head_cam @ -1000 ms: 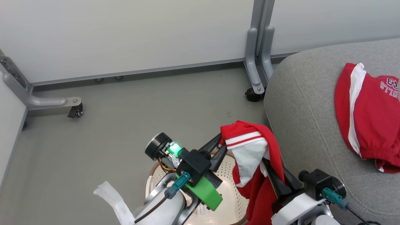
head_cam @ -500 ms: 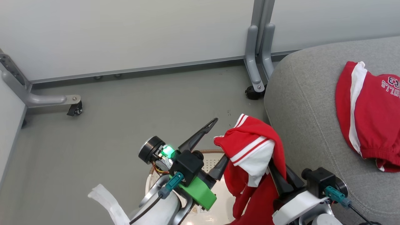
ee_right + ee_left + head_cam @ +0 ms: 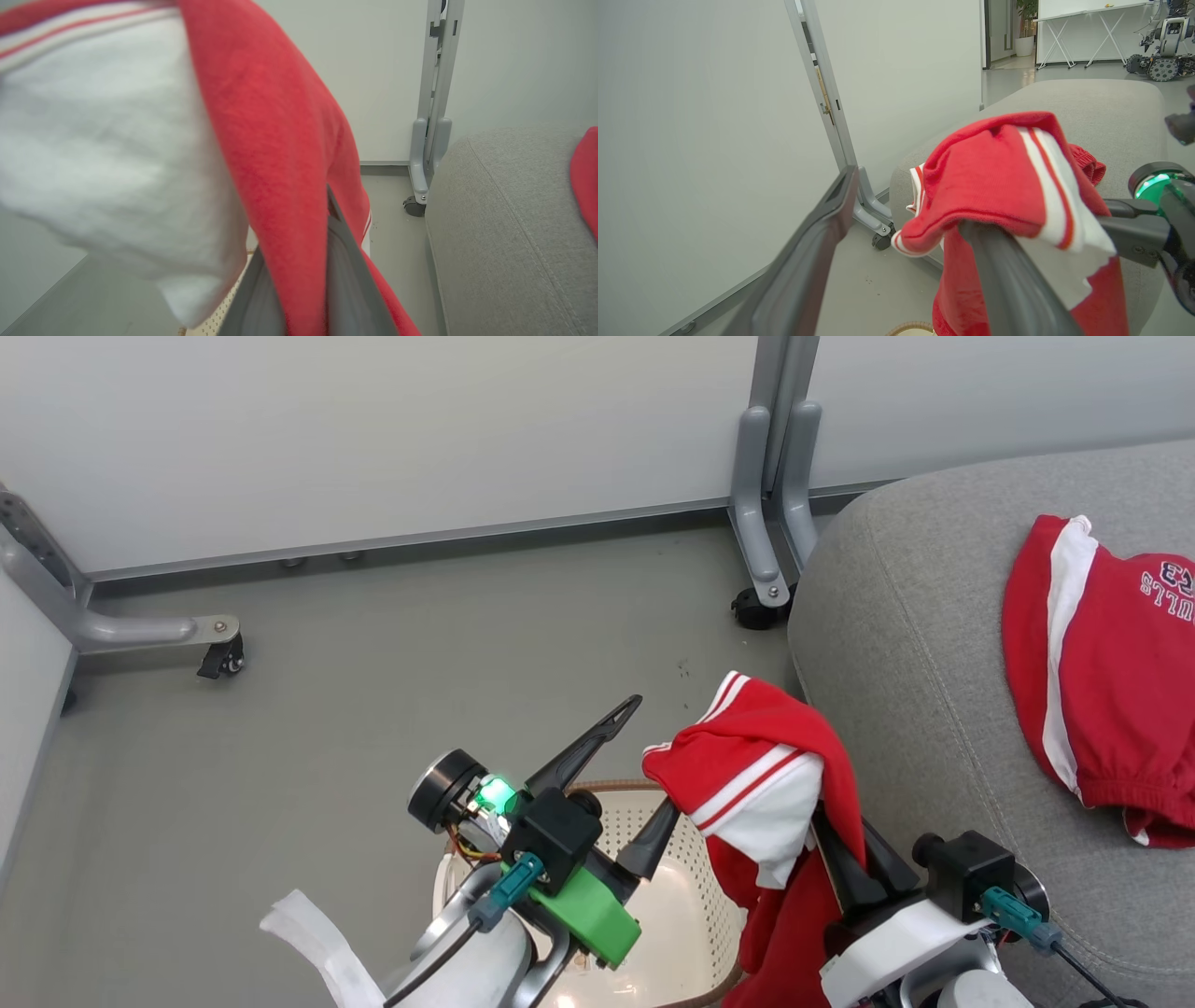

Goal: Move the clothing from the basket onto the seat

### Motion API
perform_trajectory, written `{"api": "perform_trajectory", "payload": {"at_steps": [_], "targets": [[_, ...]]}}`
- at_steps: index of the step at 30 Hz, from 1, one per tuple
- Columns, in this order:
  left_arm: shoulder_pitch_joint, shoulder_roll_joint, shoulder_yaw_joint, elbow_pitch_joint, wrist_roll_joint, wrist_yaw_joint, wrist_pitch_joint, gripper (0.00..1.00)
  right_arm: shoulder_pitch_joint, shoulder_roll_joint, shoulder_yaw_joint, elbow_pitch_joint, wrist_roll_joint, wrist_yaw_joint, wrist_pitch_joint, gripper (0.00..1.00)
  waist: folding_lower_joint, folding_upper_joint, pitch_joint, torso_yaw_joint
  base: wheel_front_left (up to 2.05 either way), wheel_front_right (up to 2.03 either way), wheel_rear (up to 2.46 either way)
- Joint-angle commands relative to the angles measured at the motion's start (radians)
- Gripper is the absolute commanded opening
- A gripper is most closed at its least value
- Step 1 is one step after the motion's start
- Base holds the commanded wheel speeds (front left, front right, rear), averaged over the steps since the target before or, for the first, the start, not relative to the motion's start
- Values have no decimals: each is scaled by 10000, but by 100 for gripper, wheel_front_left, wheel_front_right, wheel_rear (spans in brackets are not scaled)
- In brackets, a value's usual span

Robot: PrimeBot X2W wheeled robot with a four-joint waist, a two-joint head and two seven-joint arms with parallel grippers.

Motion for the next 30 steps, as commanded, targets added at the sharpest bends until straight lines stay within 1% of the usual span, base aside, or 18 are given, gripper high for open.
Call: {"api": "perform_trajectory", "payload": {"at_steps": [1,10,16,20,26,30], "targets": [[92,38,60,3,-1,-50,7,100,-12,-24,-31,-41,-4,-14,-33,0,0,0,7,-3,0,0,0],[171,-14,140,-1,4,-63,7,100,-81,-53,-106,-101,-26,-14,-33,0,0,0,92,-51,0,0,0],[345,111,438,-132,-60,69,7,100,-283,-27,-496,-358,-136,-14,-33,0,0,0,343,-475,0,0,0],[566,293,625,-427,22,35,7,100,-446,-29,-972,-663,-189,-14,-33,0,0,0,616,-1024,0,0,0],[863,556,1156,-898,241,258,7,100,-343,-7,-1695,-1274,-316,-14,-33,0,0,0,1079,-2069,0,0,0],[1153,854,1528,-1353,481,401,7,100,-121,55,-2214,-1745,-381,-14,-33,0,0,0,1399,-2848,0,0,0]]}}
